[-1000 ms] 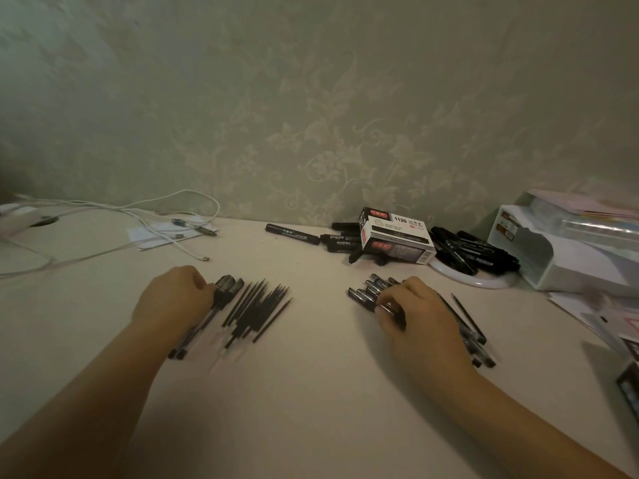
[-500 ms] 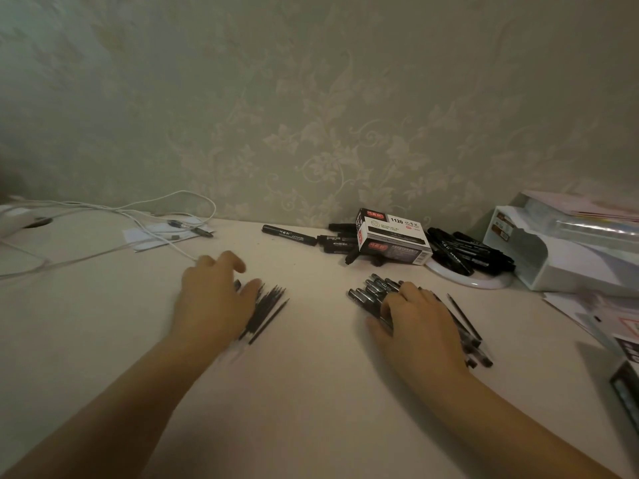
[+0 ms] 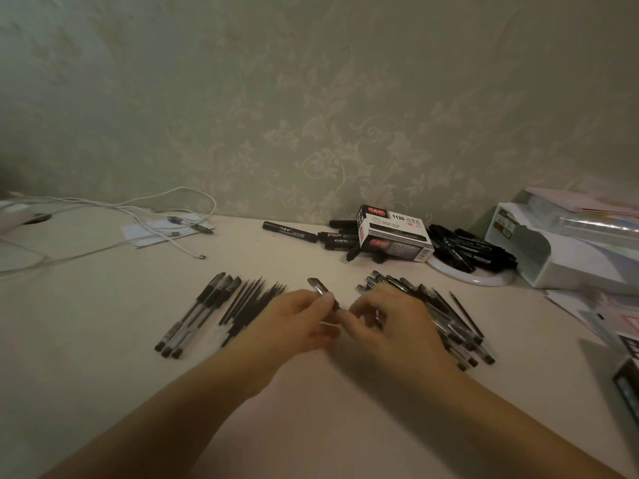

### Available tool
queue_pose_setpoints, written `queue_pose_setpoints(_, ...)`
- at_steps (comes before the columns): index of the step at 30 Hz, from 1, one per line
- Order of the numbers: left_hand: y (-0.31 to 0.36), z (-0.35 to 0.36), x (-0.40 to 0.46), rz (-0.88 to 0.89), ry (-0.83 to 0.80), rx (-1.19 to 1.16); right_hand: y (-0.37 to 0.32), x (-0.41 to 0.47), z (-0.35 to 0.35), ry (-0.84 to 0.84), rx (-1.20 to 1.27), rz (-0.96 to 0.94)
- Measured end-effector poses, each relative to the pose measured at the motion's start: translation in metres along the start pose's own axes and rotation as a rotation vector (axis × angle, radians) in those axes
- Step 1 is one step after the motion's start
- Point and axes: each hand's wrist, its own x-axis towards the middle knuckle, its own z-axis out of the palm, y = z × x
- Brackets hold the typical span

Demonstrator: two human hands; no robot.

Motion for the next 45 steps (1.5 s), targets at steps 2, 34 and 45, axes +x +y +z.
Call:
queue_pose_setpoints(2, 0.003, 0.002, -0.003, -0.015, -0.026, -0.101, -0.002, -0.004, 0.004, -0.063, 0.086, -0.009)
queue_pose_setpoints(34, -0.007, -0.011, 0.007, 0.478, -0.037, 0.867, 0.011, -0.002, 0.006, -0.091, 0.606, 0.099)
queue_pose_setpoints(45, -0.011, -0.015, 0.009, 0.412, 0.101, 0.893, 0.018, -0.005, 0.006, -0.079, -0.039, -0.028)
